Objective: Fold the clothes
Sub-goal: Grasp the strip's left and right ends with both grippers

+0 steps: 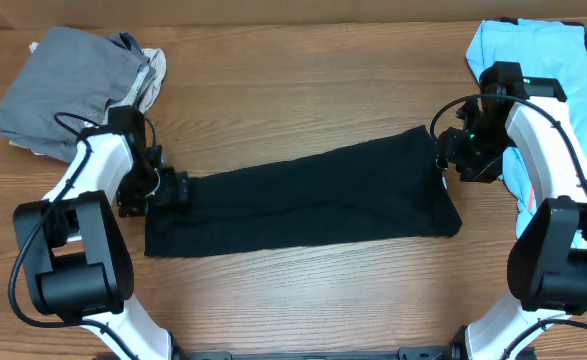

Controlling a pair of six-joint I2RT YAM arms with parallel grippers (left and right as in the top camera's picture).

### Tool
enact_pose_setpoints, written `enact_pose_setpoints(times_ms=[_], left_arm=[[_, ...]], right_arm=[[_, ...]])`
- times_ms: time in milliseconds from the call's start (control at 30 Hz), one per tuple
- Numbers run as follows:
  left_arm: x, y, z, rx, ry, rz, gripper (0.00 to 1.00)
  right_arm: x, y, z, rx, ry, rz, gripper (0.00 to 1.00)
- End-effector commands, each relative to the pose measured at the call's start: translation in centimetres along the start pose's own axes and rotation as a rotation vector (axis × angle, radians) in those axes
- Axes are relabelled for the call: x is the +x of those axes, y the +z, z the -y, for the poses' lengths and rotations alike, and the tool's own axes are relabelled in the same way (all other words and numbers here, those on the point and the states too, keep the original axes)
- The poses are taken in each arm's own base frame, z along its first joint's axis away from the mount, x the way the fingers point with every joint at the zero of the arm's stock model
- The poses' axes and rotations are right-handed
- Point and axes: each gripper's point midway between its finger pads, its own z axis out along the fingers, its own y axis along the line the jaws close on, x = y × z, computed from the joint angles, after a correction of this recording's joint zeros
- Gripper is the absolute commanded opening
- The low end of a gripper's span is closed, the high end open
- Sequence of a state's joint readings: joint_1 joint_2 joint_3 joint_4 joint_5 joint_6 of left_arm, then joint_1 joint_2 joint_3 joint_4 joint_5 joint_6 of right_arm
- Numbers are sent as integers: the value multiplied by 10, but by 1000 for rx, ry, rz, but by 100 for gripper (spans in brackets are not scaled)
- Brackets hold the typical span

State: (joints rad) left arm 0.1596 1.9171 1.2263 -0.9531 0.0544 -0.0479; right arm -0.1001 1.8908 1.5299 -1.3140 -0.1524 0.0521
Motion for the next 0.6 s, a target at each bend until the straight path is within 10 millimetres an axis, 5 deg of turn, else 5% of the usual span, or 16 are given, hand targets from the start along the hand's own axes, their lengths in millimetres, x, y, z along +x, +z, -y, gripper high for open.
enact_pose_setpoints(times_ms=[0,400,433,567], left_arm=[[5,7,1,21,20,-4,92],[17,41,-12,-11,71,20,82],[20,44,-13,-11,71,14,73],[26,49,-13,-11,69,4,4]], right_arm=[[0,-3,-1,-8,-5,12,63],[0,-3,-1,-8,-5,13,64],[0,-3,-2,-8,-5,13,64],[-2,-3,-2,-9,-6,19,64]])
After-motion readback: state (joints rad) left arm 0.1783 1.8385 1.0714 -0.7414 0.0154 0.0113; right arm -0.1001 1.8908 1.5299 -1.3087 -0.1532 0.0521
